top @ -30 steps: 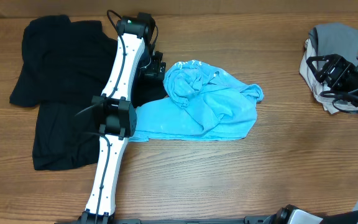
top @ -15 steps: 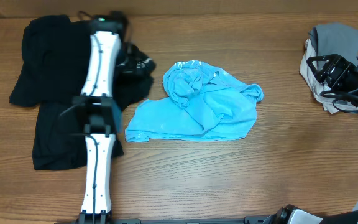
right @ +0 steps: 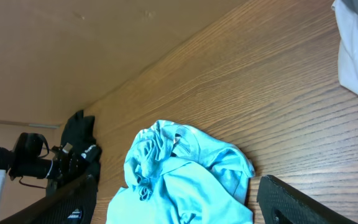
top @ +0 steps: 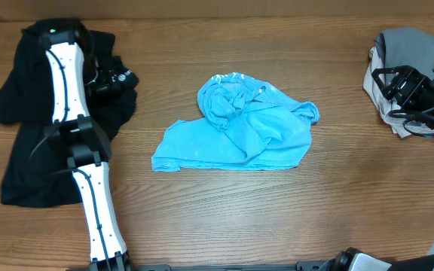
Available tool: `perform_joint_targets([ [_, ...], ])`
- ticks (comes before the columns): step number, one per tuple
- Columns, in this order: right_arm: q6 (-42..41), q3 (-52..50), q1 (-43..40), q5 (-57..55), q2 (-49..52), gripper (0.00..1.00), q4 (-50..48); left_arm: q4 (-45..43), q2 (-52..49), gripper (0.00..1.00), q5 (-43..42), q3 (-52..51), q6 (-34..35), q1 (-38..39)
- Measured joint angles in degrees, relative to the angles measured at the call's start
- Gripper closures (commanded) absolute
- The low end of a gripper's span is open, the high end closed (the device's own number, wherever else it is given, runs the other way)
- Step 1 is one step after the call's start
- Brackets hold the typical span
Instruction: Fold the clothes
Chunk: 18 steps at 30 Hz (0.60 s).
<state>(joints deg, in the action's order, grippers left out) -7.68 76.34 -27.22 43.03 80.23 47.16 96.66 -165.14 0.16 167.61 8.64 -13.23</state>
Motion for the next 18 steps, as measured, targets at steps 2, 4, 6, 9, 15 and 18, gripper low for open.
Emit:
perform_joint_targets([
  [2, 0.02, 0.00, 0.00, 0.02, 0.00, 0.13, 0.00, -0.17, 0.00, 0.00, 0.09, 0.00, 0.00, -0.52],
  [4, 0.04, 0.00, 0.00, 0.04, 0.00, 0.13, 0.04, -0.24, 0.00, 0.00, -0.02, 0.00, -0.07, -0.70],
  [6, 0.00, 0.00, 0.00, 0.02, 0.00, 0.13, 0.07, -0.20, 0.00, 0.00, -0.52, 0.02, -0.96, -0.70],
  [9, 0.02, 0.00, 0.00, 0.02, 0.00, 0.13, 0.04, -0.02, 0.00, 0.00, -1.51, 0.13, -2.34, -0.72],
  [15, 0.00, 0.00, 0.00, 0.00, 0.00, 0.13, 0.48, 0.02, 2.29, 0.00, -1.11, -0.04, -3.28, 0.96],
  [18, 0.02, 0.00, 0.00, 0.02, 0.04, 0.13, 0.52, 0.00, 7.06, 0.00, -0.76, -0.11, -3.28, 2.91],
])
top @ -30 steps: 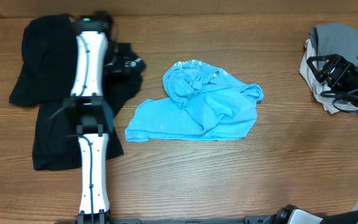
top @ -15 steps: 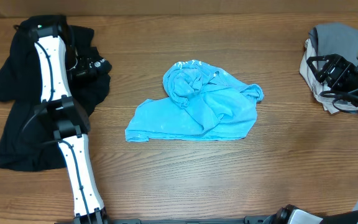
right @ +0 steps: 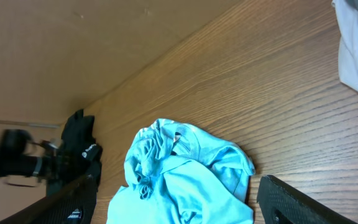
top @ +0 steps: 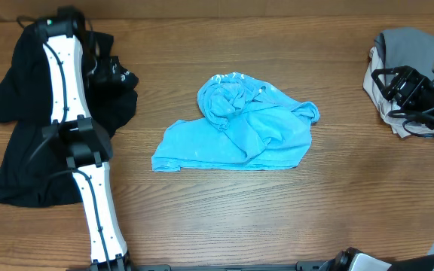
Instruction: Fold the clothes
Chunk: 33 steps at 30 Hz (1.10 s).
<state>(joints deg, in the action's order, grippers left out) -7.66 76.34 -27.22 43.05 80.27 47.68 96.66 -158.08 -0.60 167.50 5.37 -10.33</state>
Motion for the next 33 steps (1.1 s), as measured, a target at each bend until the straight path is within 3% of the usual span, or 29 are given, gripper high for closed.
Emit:
perform_joint_targets([
  [10, 0.04, 0.00, 0.00, -0.07, 0.00, 0.12, 0.81, -0.81, 20.33, 0.00, -4.13, 1.42, -2.36, 10.93],
  [22, 0.20, 0.00, 0.00, -2.03, 0.00, 0.12, 2.36, -2.84, 14.47, 0.00, -4.52, 0.63, -7.13, 32.68],
  [33, 0.17, 0.00, 0.00, -2.14, 0.00, 0.08, 2.56, -9.53, 10.36, 0.00, -3.85, 0.52, -10.10, 40.33],
])
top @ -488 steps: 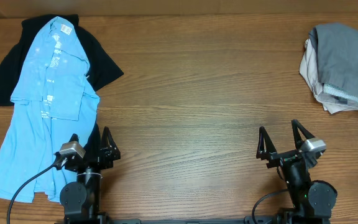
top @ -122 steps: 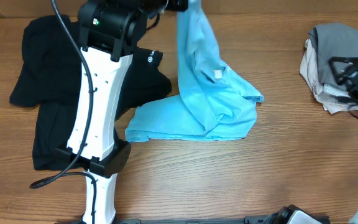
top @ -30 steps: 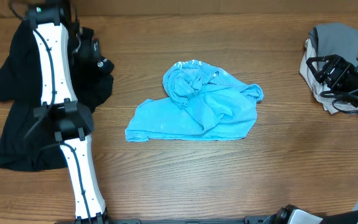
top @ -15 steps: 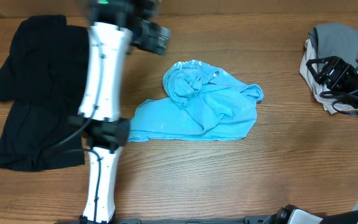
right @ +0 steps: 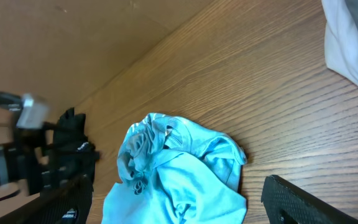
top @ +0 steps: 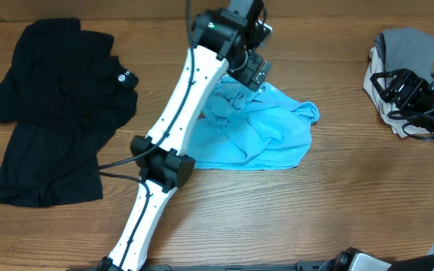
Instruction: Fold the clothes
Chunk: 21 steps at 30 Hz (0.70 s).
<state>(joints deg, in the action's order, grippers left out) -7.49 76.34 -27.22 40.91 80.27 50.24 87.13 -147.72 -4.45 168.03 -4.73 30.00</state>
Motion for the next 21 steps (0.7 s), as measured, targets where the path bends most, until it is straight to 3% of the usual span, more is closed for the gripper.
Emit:
perform_joint_targets([
  [8, 0.04, 0.00, -0.02, -0.02, 0.02, 0.08, 0.37, -2.91, -8.17, 0.03, 0.39, -0.02, -3.30, -0.02],
  [17, 0.04, 0.00, 0.00, -0.02, 0.04, 0.08, 0.20, 2.89, -9.84, 0.29, 2.84, -0.11, -7.87, -0.02],
  [21, 0.02, 0.00, 0.00, -0.02, 0.04, 0.08, 0.22, 5.64, -9.86, 0.33, 4.59, -0.11, -8.96, -0.02],
])
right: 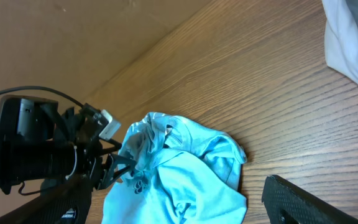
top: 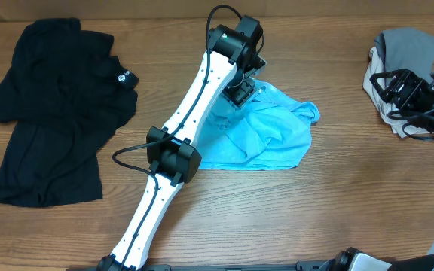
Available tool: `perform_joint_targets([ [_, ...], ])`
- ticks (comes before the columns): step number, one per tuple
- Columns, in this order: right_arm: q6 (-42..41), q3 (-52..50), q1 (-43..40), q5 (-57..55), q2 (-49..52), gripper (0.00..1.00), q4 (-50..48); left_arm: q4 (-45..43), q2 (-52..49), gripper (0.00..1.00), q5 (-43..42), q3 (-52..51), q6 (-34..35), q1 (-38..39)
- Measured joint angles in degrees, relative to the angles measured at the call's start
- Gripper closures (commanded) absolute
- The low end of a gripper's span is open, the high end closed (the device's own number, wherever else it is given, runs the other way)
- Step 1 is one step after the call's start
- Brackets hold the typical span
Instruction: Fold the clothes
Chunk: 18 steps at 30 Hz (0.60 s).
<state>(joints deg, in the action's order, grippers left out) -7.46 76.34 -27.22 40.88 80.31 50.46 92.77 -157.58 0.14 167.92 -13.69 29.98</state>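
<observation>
A crumpled light-blue garment (top: 270,135) lies in the middle of the wooden table. It also fills the lower middle of the right wrist view (right: 185,186). My left gripper (top: 241,90) is down on its bunched upper-left part. In the right wrist view the left gripper (right: 122,163) has its fingers spread open against that bunch. My right gripper (right: 178,208) stands wide open at the table's right side (top: 389,83), holding nothing and well away from the blue garment.
A black garment (top: 51,98) lies spread at the far left. A pile of grey and white clothes (top: 401,45) sits at the right edge, just behind the right gripper. The left arm (top: 172,162) stretches diagonally across the table's middle.
My left gripper has come down from just above the blue garment's top edge onto its bunched upper-left part. The right arm and all the clothes have stayed put.
My left gripper was first at the black garment on the far left, and that garment had shifted slightly by the second moment. Then the black garment lay alone and the left arm reached over the blue garment. Now the gripper is on its bunched part.
</observation>
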Motion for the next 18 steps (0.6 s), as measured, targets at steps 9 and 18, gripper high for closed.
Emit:
perform_joint_targets([
  [9, 0.00, 0.00, 0.00, 0.00, 0.00, 0.08, 0.11, 3.45, -0.07, 0.27, 0.74, 0.00, -1.57, 0.48],
  [18, 0.00, 0.00, 0.00, 0.00, 0.00, 0.08, 0.15, 2.40, -0.07, 0.40, 0.52, -2.23, -5.18, 3.15],
])
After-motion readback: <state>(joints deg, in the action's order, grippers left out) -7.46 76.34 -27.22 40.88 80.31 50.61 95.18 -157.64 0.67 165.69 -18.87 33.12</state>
